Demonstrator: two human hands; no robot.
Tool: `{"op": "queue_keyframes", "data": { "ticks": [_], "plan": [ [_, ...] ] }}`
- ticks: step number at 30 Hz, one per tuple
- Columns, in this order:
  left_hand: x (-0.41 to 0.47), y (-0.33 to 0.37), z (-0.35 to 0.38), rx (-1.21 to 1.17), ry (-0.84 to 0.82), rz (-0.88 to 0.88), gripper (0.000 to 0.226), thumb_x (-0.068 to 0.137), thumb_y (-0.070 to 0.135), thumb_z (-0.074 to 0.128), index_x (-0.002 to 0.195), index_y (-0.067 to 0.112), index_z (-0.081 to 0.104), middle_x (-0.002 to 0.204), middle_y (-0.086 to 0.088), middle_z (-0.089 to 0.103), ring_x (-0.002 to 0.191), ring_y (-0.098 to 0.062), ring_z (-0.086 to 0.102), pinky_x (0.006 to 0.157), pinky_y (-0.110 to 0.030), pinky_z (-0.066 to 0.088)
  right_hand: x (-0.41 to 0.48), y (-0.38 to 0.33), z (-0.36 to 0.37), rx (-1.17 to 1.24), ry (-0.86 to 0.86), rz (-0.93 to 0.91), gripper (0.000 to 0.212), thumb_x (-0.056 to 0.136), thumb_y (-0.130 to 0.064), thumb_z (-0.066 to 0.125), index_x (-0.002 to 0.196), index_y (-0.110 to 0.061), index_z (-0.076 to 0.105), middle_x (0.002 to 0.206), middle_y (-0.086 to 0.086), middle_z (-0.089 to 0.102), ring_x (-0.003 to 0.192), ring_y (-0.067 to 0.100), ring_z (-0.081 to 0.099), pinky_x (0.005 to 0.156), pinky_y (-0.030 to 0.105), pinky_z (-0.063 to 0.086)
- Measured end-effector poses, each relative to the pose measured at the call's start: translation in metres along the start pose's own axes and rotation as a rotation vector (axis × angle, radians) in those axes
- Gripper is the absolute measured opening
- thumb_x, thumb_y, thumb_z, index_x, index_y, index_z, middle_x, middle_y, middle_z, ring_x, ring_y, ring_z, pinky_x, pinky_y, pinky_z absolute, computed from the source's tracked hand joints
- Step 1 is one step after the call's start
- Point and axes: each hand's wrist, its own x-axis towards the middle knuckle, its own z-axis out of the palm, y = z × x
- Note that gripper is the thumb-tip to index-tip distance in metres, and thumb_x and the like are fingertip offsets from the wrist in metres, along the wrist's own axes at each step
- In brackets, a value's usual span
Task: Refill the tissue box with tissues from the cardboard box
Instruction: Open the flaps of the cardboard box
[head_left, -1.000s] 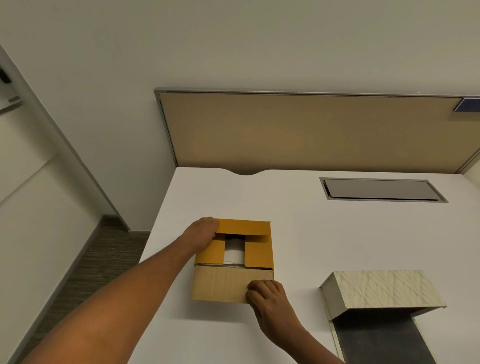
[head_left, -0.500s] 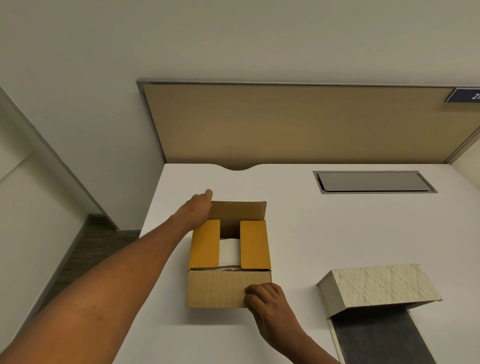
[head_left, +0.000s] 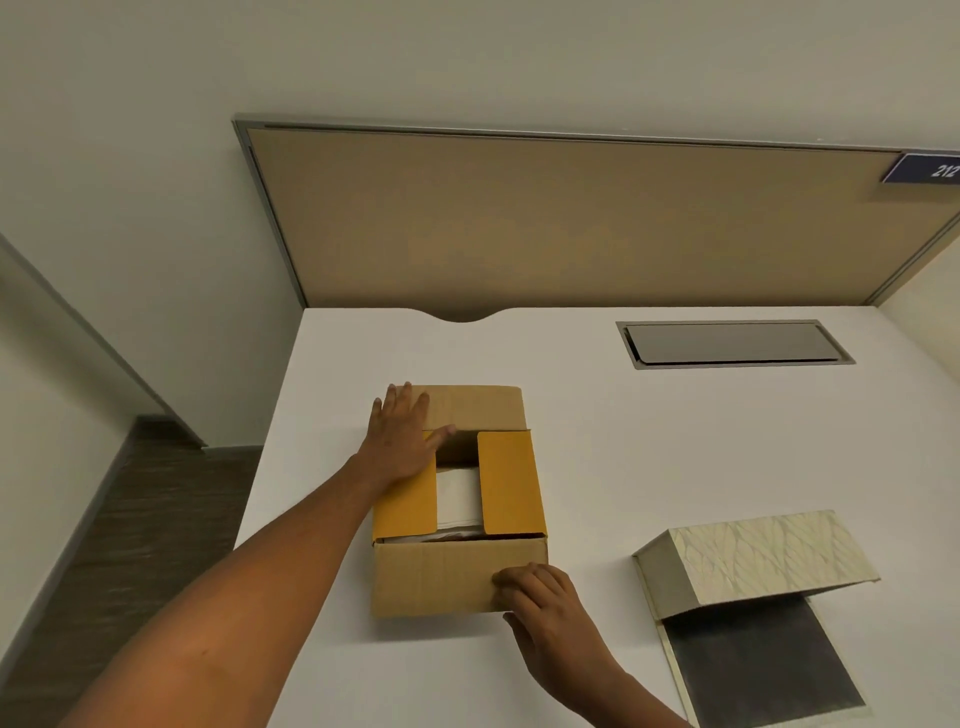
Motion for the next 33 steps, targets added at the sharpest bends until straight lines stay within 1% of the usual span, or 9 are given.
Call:
{"op": "queue_keyframes", "data": {
  "ticks": [6,10,15,18,21,24,26,30,33],
  "plan": [
    [-0.004,-0.007,0.016,-0.016,-0.086,-0.017,0.111,0.068,0.086,0.033,0.150,0.019,-0.001,0.159,-0.011,-0.010,0.145,-0.032,-0.013,0.114,-0.050,-0.007,0.003,-0.006,-0.001,0.008,-0.019,0.065,0.037,0.070,-0.026,0.084,0.101,-0.025,0.064,0.113,-0.011,0.063,0.103,0.009,0.057,0.092,0.025,0.051],
    [-0.004,-0.009,0.019,0.004,-0.067,-0.003,0.115,0.066,0.085,0.043,0.150,0.020,-0.003,0.159,-0.011,-0.011,0.144,-0.031,-0.014,0.115,-0.050,-0.007,0.010,-0.016,-0.008,0.039,0.012,0.143,0.026,0.080,-0.042,0.070,0.100,-0.027,0.063,0.106,-0.014,0.065,0.098,0.005,0.056,0.088,0.022,0.050],
    [-0.008,-0.008,0.024,0.010,0.003,0.003,0.117,0.066,0.080,0.050,0.150,0.019,-0.004,0.159,-0.011,-0.009,0.145,-0.030,-0.013,0.116,-0.049,-0.006,0.048,-0.027,-0.028,0.135,0.126,0.434,0.033,0.082,-0.052,0.061,0.076,-0.022,0.049,0.078,-0.009,0.048,0.072,0.011,0.046,0.064,0.024,0.044],
    [-0.009,-0.007,0.025,0.005,0.019,0.005,0.117,0.066,0.081,0.049,0.150,0.020,-0.004,0.159,-0.011,-0.008,0.145,-0.030,-0.012,0.116,-0.048,-0.008,0.085,-0.029,-0.035,0.084,0.112,0.627,0.036,0.079,-0.055,0.061,0.093,-0.025,0.047,0.095,-0.007,0.045,0.087,0.015,0.046,0.076,0.028,0.044],
    [-0.010,-0.007,0.025,-0.003,0.028,0.011,0.116,0.066,0.080,0.050,0.150,0.020,-0.004,0.159,-0.011,-0.007,0.145,-0.030,-0.012,0.116,-0.048,-0.008,0.110,-0.027,-0.034,-0.021,-0.093,0.763,0.066,0.076,-0.065,0.056,0.125,-0.024,0.038,0.126,0.001,0.038,0.113,0.022,0.043,0.097,0.036,0.041],
    [-0.011,-0.008,0.025,0.001,0.034,0.020,0.115,0.067,0.079,0.050,0.150,0.020,-0.004,0.159,-0.011,-0.007,0.145,-0.030,-0.012,0.116,-0.047,-0.008,0.122,-0.027,-0.032,0.030,-0.172,0.829,0.071,0.081,-0.055,0.060,0.135,-0.025,0.025,0.138,0.004,0.030,0.120,0.026,0.043,0.099,0.041,0.044],
    [-0.011,-0.008,0.024,-0.005,0.040,0.027,0.115,0.067,0.079,0.050,0.150,0.020,-0.004,0.159,-0.010,-0.007,0.145,-0.030,-0.011,0.115,-0.047,-0.008,0.125,-0.026,-0.037,0.106,-0.139,0.846,0.066,0.085,-0.047,0.059,0.137,-0.024,0.026,0.137,0.004,0.035,0.116,0.026,0.049,0.096,0.040,0.048],
    [-0.011,-0.009,0.023,-0.030,0.033,0.025,0.112,0.069,0.075,0.052,0.150,0.021,-0.005,0.159,-0.009,-0.007,0.145,-0.029,-0.011,0.115,-0.045,-0.008,0.121,-0.014,-0.058,0.265,0.005,0.885,0.037,0.093,-0.035,0.048,0.127,-0.019,0.047,0.115,0.002,0.062,0.094,0.021,0.064,0.084,0.037,0.055],
    [-0.010,-0.009,0.021,-0.061,0.025,0.026,0.110,0.071,0.071,0.055,0.150,0.022,-0.005,0.159,-0.009,-0.009,0.145,-0.029,-0.011,0.116,-0.045,-0.006,0.112,0.003,-0.071,0.303,0.104,0.978,0.034,0.097,-0.033,0.044,0.123,-0.016,0.057,0.108,0.003,0.070,0.087,0.021,0.067,0.077,0.035,0.055]
  ]
}}
